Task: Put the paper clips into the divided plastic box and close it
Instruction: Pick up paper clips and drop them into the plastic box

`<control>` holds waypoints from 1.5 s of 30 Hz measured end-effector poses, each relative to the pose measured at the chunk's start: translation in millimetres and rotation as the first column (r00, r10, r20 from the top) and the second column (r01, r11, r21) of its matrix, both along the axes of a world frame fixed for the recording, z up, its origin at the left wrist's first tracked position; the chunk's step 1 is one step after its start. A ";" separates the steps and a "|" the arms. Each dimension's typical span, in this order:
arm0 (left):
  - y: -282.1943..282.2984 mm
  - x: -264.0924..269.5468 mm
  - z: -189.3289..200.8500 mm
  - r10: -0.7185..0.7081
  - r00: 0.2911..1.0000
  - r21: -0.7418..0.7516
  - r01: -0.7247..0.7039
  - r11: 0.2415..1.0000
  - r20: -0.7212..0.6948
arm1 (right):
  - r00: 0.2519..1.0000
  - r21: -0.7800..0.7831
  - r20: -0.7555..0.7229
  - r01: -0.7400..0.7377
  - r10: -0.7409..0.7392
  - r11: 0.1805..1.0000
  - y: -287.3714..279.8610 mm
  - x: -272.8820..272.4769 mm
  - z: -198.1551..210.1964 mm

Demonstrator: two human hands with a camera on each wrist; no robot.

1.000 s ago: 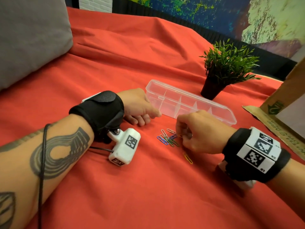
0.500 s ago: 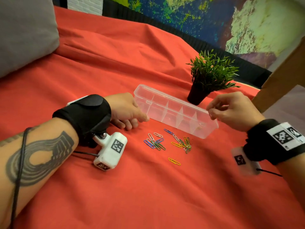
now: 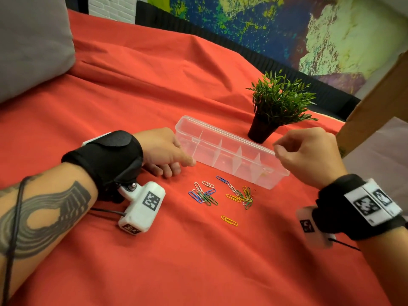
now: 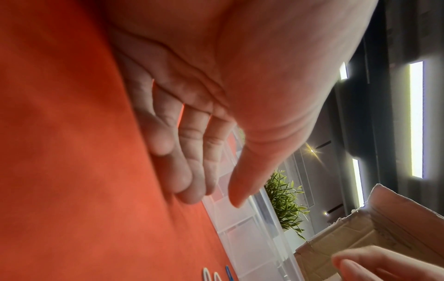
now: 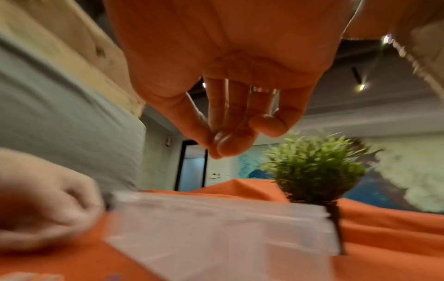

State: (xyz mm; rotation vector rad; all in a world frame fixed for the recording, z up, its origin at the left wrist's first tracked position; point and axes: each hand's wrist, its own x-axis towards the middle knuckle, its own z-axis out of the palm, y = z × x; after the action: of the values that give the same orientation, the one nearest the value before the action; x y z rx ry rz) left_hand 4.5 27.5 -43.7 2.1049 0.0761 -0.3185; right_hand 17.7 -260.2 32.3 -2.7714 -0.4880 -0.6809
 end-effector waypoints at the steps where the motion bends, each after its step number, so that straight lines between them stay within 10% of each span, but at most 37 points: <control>1: 0.3 -0.2 0.1 0.002 1.000 -0.001 -0.002 1.000 -0.001 | 0.999 0.010 -0.022 -0.040 0.041 0.999 4.1 -10.7 0.1; 10: 0.4 -1.3 0.2 0.008 1.000 -0.007 -0.008 1.000 0.002 | 0.860 -0.226 -0.456 -0.362 0.230 0.905 31.7 -43.9 -31.2; 26: -0.8 -1.6 0.2 0.000 1.000 0.003 0.000 1.000 0.007 | 0.834 -0.376 -0.541 -0.352 0.105 0.857 51.7 -28.4 -51.7; 38: 0.5 -1.9 0.3 0.001 1.000 0.003 -0.001 1.000 0.010 | 0.718 0.317 -0.563 -0.270 0.410 0.909 6.5 -17.6 -22.8; 45: -1.0 -1.2 0.3 0.010 1.000 0.004 -0.010 1.000 0.003 | 0.828 0.486 -0.439 -0.107 0.349 0.868 -22.7 4.7 -9.5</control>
State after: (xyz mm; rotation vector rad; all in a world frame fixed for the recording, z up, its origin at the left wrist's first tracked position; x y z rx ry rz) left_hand 3.3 26.5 -43.4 2.1086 0.0854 -0.3089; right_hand 22.5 -282.9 22.8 -2.2650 -0.4712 0.0342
